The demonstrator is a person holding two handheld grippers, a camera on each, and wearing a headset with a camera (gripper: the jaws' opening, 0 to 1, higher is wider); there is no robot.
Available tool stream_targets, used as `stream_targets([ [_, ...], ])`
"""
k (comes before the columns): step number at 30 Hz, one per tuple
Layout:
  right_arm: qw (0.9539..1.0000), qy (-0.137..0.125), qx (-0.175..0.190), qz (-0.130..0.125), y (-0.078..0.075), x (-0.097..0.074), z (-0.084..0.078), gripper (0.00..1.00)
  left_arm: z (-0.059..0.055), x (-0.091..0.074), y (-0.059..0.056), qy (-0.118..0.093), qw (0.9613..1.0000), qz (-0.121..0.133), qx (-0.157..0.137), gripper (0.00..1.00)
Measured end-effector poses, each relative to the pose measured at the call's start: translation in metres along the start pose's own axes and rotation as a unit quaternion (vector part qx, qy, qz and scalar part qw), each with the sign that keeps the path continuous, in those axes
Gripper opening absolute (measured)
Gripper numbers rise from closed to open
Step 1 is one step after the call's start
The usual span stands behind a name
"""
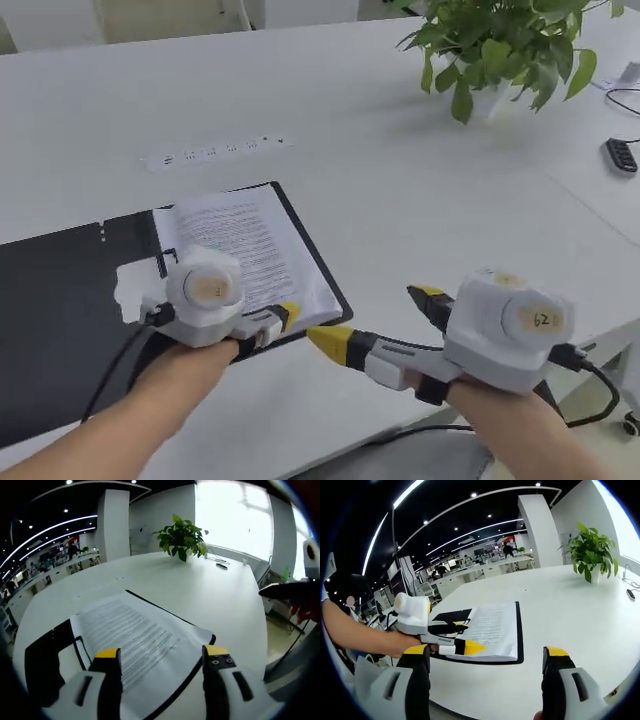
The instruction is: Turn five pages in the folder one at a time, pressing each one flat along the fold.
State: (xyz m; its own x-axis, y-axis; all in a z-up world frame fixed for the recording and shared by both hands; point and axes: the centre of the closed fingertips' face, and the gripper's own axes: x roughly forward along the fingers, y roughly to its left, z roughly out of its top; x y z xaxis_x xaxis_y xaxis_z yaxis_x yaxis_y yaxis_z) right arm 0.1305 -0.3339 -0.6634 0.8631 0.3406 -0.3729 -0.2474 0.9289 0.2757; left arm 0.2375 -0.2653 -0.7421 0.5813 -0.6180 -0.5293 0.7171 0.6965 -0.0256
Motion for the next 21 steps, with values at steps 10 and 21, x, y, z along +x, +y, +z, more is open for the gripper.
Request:
stream_targets([
  [10,0.9999,0.008,0.008,-0.005,-0.006,0.006,-0.004,0.92,-0.011,0.032,-0.001,0.016,0.9995,0.019,-0.021,0.59],
  [21,0.9997,0.015,0.016,-0.009,-0.014,0.015,-0.003,0.89,-0.022,0.037,-0.004,0.020,0.9991,0.036,0.005,0.40],
])
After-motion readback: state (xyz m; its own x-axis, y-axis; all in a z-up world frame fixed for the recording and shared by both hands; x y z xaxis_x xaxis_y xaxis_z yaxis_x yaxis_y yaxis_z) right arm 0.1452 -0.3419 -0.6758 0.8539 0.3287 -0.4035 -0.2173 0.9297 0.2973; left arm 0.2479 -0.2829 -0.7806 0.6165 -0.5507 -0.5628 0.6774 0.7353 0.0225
